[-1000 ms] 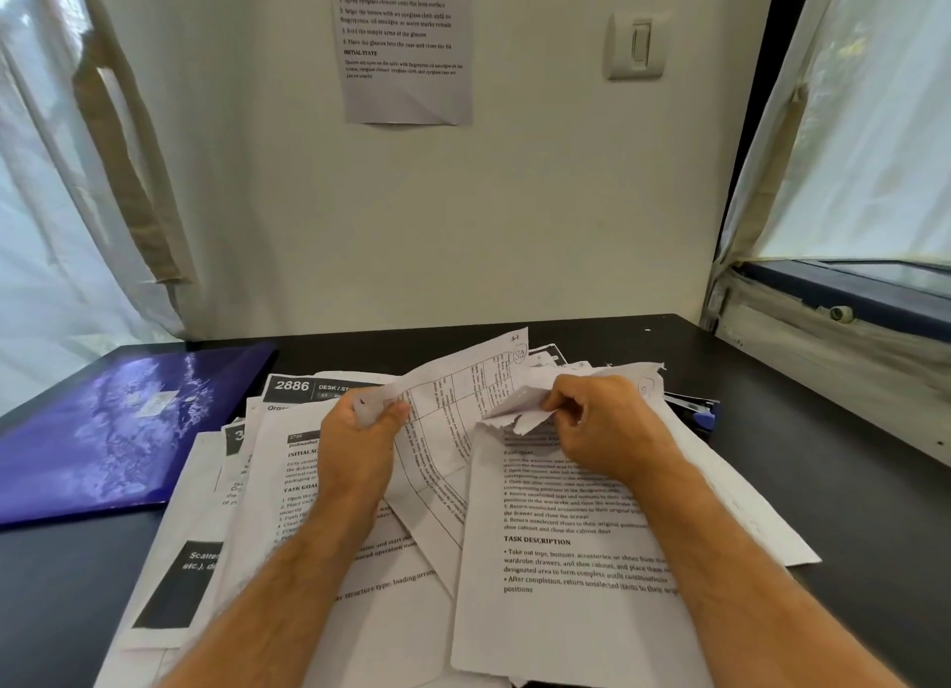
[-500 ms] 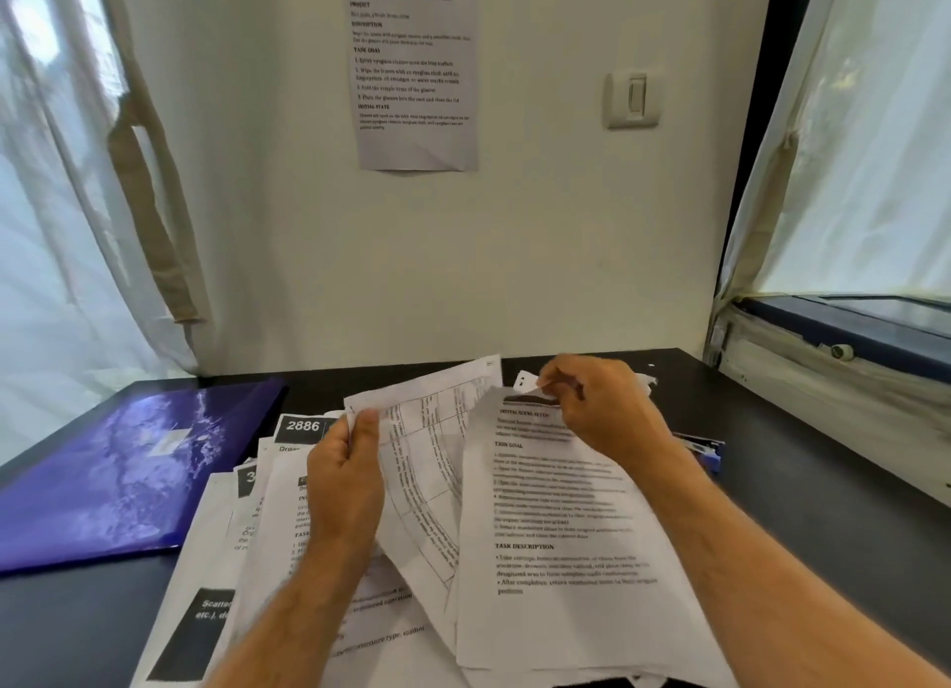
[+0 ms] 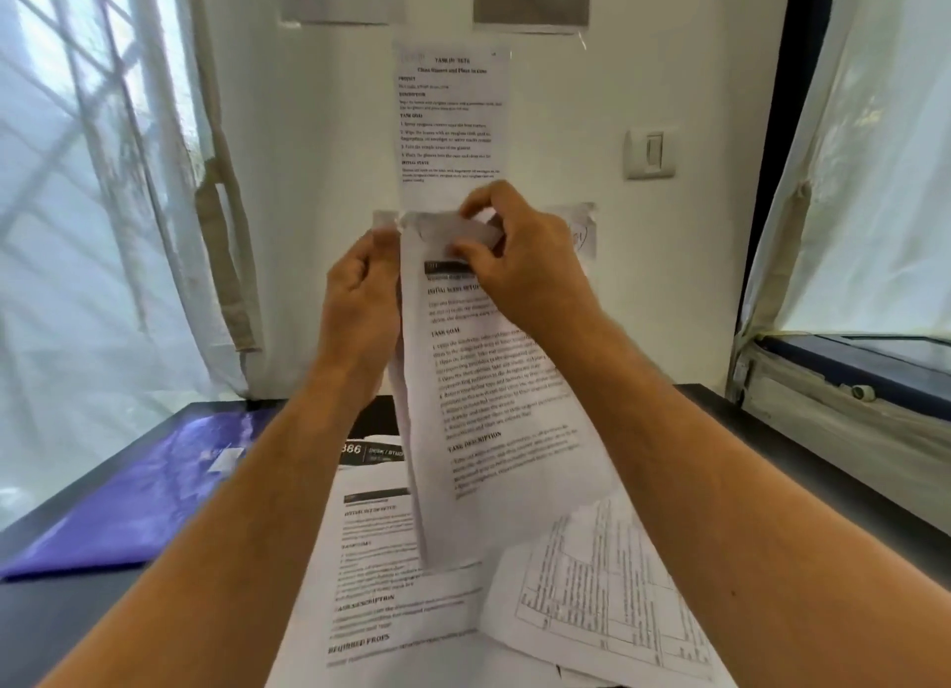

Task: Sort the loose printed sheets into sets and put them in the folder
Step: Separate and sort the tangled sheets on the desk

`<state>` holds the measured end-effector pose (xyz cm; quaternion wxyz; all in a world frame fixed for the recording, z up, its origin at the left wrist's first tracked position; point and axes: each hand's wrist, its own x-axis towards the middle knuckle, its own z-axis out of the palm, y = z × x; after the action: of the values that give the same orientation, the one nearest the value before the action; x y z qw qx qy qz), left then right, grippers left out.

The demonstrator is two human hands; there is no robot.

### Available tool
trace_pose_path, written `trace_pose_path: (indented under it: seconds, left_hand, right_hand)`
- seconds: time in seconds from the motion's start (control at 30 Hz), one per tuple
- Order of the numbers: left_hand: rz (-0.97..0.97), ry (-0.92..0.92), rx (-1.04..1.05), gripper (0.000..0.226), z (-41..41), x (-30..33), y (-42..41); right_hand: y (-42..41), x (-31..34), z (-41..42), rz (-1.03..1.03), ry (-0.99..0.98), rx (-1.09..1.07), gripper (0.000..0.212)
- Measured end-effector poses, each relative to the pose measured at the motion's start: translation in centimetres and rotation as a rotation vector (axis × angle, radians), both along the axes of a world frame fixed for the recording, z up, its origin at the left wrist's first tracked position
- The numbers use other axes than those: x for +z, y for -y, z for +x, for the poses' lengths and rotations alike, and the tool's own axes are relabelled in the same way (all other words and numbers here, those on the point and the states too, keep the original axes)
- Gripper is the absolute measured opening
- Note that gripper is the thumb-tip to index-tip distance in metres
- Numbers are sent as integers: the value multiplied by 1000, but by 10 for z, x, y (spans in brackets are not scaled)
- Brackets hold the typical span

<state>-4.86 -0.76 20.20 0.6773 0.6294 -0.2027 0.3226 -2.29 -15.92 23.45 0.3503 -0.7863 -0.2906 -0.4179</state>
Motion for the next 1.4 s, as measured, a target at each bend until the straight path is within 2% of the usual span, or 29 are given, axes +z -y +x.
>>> trace_pose_path:
  seconds: [0.1, 0.3, 0.5, 0.57, 0.63, 0.67, 0.73, 0.8, 0.87, 0.93, 1.0, 1.1, 1.17, 1.27, 1.4]
  left_hand:
    - [66, 29, -72, 34, 3, 4, -12]
    - [22, -90, 13, 29, 18, -25, -34]
    - [108, -36, 86, 25, 26, -34, -48]
    - [161, 24, 75, 26, 25, -29, -49]
    - [160, 35, 93, 23, 25, -22, -47]
    - [144, 37, 89, 21, 26, -20, -47]
    - [35, 21, -44, 18, 23, -13, -48]
    - [-200, -59, -244, 37, 20, -14, -50]
    - [-337, -184, -188, 44, 25, -31, -56]
    - [-161, -317, 60, 24, 39, -69, -65]
    - [219, -459, 264, 8, 56, -117, -77]
    - [671, -708, 460, 39, 61, -178, -83]
    - [868, -724, 549, 59, 57, -197, -82]
    - [1004, -703, 620, 77, 64, -207, -88]
    - [1059, -617, 667, 72, 67, -208, -90]
  right_hand:
    - [-16, 9, -1, 52, 10, -10, 25]
    - [-33, -20, 17, 14, -33, 26, 38]
    - [-39, -36, 34, 12, -9, 89, 47]
    - [-40, -28, 35, -8, 21, 67, 38]
    - [-40, -18, 34, -10, 36, 48, 18]
    - [-40, -13, 32, -3, 39, 45, 10]
    - [-39, -1, 26, 10, 64, 38, 8]
    - [-37, 11, 22, 14, 100, 7, 10]
    - [-31, 21, 19, 10, 137, -66, 11]
    - [-24, 25, 19, -12, 154, -148, 13]
    - [-19, 17, 21, -44, 106, -178, 16]
    - [-14, -26, 37, -106, -80, -201, 19]
    - [-9, -67, 46, -108, -218, -202, 19]
    - [0, -126, 48, -8, -410, -170, 13]
    - [6, -181, 52, 163, -564, -135, 11]
